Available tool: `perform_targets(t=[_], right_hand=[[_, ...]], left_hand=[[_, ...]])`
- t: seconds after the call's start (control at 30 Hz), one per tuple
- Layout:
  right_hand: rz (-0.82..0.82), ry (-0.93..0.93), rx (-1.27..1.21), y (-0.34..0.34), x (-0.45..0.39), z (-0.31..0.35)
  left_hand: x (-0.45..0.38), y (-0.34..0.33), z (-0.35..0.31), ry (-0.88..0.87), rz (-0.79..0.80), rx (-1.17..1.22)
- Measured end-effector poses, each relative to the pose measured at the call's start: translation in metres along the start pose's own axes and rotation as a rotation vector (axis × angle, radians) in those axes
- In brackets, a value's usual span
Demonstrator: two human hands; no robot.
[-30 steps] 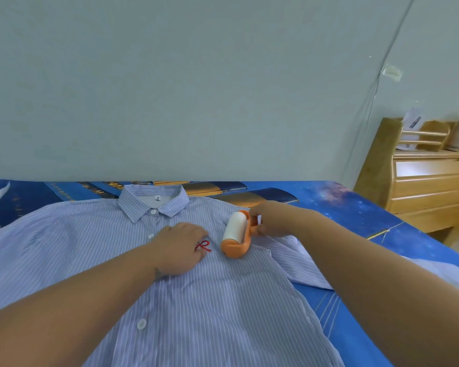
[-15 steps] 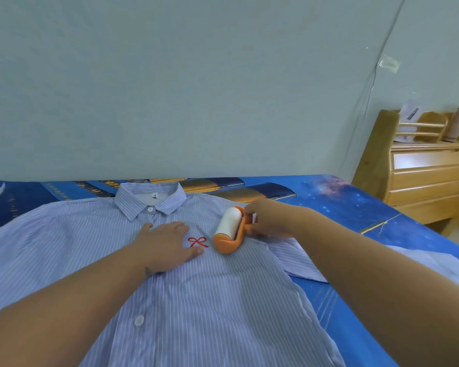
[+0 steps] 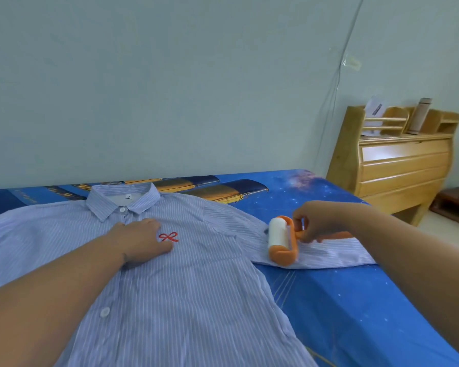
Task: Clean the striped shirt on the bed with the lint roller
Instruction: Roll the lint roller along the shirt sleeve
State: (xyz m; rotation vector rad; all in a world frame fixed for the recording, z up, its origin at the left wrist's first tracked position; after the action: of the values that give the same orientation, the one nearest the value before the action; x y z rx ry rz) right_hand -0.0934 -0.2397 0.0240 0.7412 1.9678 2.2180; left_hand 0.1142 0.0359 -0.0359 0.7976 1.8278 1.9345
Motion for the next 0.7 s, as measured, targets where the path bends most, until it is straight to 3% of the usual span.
perform_targets(t=[0.13, 0.3, 0.53, 0.7], right_hand=[[-0.028, -0.037, -0.060, 0.016, 0.012, -0.034], [-0.189, -0.092, -0.206, 0.024, -0.004, -0.055], [-0.225, -0.186, -0.239, -0.009, -0.037, -0.072], [-0.320, -0.198, -0.175, -0.026, -0.049, -0.080]], left_hand=[[-0.016, 0.013, -0.010, 0.021, 0.006, -0.005], [-0.046, 0.051, -0.065, -0.127, -0.257, 0.071], [-0.091, 0.045, -0.119, -0.240, -0.287, 0.117], [-0.113, 0.034, -0.117, -0.158, -0.254, 0.043]])
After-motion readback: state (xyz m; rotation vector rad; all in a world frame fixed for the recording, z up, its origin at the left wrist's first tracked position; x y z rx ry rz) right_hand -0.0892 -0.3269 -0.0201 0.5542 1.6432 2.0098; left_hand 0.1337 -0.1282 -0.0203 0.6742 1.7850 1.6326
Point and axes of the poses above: each hand's wrist, its own x-axis away from the middle knuckle, its own y-axis out of the back of the hand, z = x × y, the point moved 9 cm from there along -x, towards the middle knuckle, and after that the axes turned 1 degree about z, right-handed, at the moved point
